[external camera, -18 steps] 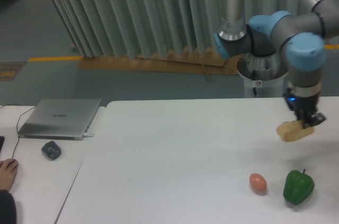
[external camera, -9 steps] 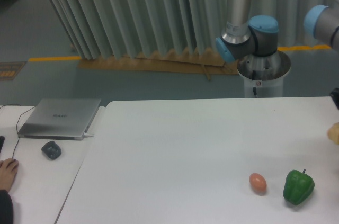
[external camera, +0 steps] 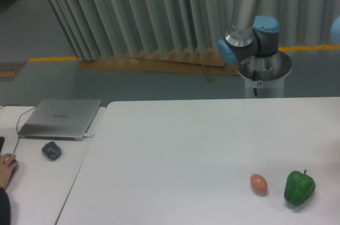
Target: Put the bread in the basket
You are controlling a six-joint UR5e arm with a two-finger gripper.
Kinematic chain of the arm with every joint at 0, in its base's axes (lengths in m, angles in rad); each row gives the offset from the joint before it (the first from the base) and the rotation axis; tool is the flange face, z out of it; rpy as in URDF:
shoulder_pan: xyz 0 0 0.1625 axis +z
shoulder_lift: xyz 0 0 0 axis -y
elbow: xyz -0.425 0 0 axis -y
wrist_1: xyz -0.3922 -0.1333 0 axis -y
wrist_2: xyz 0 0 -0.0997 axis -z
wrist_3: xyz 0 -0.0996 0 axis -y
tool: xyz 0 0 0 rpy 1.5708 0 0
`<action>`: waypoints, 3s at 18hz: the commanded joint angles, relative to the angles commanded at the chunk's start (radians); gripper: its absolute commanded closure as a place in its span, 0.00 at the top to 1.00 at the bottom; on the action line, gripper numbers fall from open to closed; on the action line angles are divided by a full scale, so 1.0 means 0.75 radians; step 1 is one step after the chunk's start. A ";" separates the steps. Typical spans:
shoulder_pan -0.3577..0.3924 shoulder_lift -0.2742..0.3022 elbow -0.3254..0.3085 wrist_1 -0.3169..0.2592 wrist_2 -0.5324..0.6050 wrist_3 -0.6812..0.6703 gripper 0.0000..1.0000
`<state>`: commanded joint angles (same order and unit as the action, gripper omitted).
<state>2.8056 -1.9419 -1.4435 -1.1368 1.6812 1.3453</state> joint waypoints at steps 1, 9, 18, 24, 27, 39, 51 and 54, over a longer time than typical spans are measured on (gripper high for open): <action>0.002 -0.010 0.002 0.014 0.000 0.000 0.30; 0.018 -0.051 0.008 0.086 0.010 0.000 0.35; 0.006 -0.047 -0.008 0.088 0.076 -0.004 1.00; -0.077 0.000 -0.077 0.074 0.078 -0.014 1.00; -0.155 0.018 -0.106 -0.024 0.076 -0.033 1.00; -0.364 0.127 -0.129 -0.318 -0.102 -0.184 1.00; -0.344 0.213 -0.166 -0.435 -0.282 -0.192 1.00; -0.344 0.213 -0.160 -0.435 -0.280 -0.192 1.00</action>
<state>2.5479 -1.7825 -1.5631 -1.4634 1.4711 1.2011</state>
